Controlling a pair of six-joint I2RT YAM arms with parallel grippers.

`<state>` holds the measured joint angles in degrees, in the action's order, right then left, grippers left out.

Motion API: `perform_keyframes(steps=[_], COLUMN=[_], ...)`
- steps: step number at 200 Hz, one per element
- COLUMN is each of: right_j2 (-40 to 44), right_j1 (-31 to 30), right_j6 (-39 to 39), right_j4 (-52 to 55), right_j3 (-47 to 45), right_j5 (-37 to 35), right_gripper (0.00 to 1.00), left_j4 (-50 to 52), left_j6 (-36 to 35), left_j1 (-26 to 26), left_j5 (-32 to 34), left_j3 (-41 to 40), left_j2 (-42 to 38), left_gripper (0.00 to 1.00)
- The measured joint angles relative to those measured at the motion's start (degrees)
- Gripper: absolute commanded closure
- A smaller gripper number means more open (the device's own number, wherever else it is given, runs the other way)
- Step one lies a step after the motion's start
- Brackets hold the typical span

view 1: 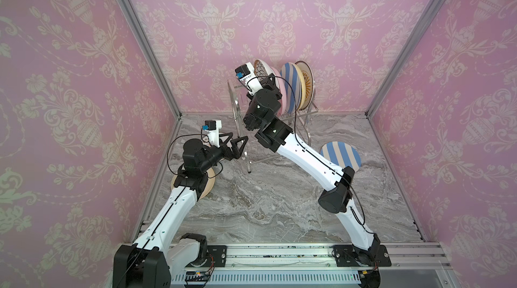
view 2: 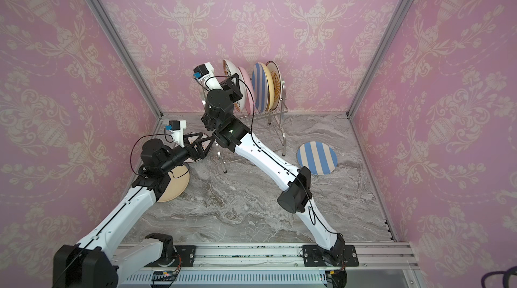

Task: Load plates into a dish rack
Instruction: Place the plate on the dish rack.

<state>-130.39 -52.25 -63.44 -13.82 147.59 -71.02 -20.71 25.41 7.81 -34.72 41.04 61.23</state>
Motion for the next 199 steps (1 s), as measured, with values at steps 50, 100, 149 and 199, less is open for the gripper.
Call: perform_keyframes(steps=[50, 100, 149, 199], right_j2=[-1.14, -3.02, -3.48, -3.48], right_j1=[0.44, 1.07, 1.18, 1.18], right_j6=[0.26, 1.73, 2.16, 2.6], right_j4=[-0.02, 1.81, 2.56, 2.6], right_j3=[0.39, 0.44, 0.44, 0.44], right_j5=[-0.63, -0.79, -1.03, -1.09], right_gripper=[1.0, 1.0, 1.0, 0.84], left_j4=[0.0, 0.0, 0.0, 0.02], left_j6=[0.0, -0.02, -0.02, -0.04], left_j1=[0.0, 0.0, 0.0, 0.0], left_j5=[0.02, 0.02, 0.04, 0.04], left_j3=[-0.17, -0.66, -0.72, -0.72], left_j2=[0.0, 0.0, 0.0, 0.0], left_gripper=[0.01, 0.01, 0.01, 0.01])
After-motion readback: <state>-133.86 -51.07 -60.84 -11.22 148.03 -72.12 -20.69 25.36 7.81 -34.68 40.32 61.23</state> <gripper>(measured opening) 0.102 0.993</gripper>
